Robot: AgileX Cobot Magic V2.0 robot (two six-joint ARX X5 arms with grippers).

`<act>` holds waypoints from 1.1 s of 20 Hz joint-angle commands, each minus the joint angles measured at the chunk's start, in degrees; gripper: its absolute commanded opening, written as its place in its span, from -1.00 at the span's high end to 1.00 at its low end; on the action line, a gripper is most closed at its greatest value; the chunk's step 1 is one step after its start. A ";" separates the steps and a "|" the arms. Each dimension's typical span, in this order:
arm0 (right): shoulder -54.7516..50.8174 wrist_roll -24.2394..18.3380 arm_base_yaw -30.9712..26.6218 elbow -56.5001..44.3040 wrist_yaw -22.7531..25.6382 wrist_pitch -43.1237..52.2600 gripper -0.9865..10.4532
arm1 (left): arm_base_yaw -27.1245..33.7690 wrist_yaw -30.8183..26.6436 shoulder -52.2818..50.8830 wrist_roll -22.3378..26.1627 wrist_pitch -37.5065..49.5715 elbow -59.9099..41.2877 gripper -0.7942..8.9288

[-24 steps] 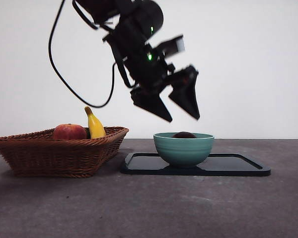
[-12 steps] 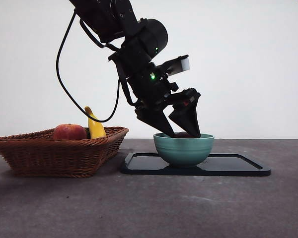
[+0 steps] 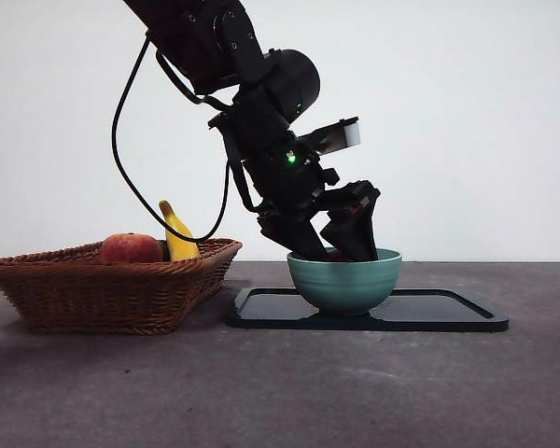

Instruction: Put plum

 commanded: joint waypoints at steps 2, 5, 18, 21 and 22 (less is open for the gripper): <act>0.22 0.55 0.39 0.48 -0.02 0.39 0.53 | -0.70 0.13 2.03 0.68 0.20 1.60 0.24; 0.22 0.42 0.39 0.48 -0.02 0.39 0.53 | -0.70 0.11 2.03 0.66 0.26 1.60 0.40; 0.22 0.37 0.39 0.48 0.00 0.66 0.53 | 0.39 0.13 -5.77 -3.69 -4.98 8.57 0.40; 0.22 0.37 0.39 0.48 -0.02 1.11 0.53 | 1.84 0.13 -12.70 -6.93 -6.62 8.57 0.40; 0.22 0.37 0.39 0.48 -0.02 1.09 0.53 | 2.38 0.13 -15.32 -7.80 -7.74 8.57 0.40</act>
